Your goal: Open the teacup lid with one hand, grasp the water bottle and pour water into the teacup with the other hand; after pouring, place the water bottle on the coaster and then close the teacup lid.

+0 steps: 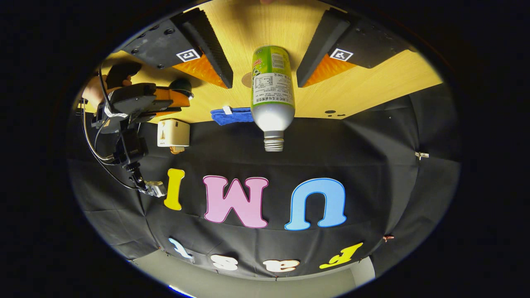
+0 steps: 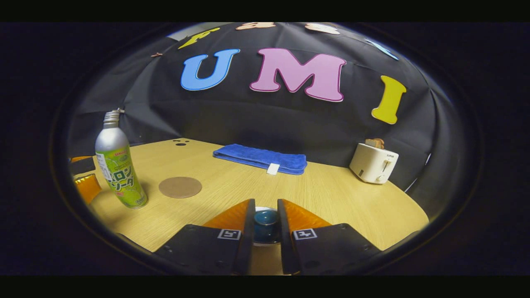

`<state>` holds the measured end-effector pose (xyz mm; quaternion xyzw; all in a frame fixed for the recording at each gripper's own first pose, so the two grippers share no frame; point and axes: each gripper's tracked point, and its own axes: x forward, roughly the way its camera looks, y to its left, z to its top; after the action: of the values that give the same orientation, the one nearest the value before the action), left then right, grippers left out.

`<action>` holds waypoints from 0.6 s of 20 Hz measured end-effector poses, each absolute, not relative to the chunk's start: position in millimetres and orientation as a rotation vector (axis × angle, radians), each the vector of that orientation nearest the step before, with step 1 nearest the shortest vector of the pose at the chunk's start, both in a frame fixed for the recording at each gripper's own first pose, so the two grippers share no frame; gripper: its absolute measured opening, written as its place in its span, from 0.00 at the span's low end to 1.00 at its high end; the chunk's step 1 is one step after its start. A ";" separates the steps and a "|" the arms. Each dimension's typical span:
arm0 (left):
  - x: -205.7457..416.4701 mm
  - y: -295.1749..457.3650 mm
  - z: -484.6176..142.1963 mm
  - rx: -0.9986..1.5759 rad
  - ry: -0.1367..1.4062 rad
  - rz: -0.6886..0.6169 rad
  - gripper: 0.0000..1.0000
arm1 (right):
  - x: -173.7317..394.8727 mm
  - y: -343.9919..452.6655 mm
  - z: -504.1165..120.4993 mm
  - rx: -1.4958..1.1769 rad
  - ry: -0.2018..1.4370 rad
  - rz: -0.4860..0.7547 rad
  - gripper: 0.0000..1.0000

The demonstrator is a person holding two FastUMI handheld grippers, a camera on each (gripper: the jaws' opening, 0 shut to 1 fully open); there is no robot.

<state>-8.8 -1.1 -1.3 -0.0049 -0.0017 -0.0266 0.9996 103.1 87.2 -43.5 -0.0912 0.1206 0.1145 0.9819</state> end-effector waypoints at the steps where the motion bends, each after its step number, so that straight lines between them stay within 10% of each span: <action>1: -8.0 -1.0 -0.4 -0.010 -0.004 -0.053 0.98 | 101.1 87.5 -41.7 -0.168 0.247 0.236 0.31; 12: 3.7 11.0 -1.6 -0.010 -0.001 -0.001 0.98 | 58.4 60.3 -4.5 -0.056 0.173 0.243 0.28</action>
<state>3.7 11.0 -1.6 -0.0049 -0.0006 -0.0007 1.0000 58.4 60.3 -4.5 -0.0280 0.0859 0.1212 0.9885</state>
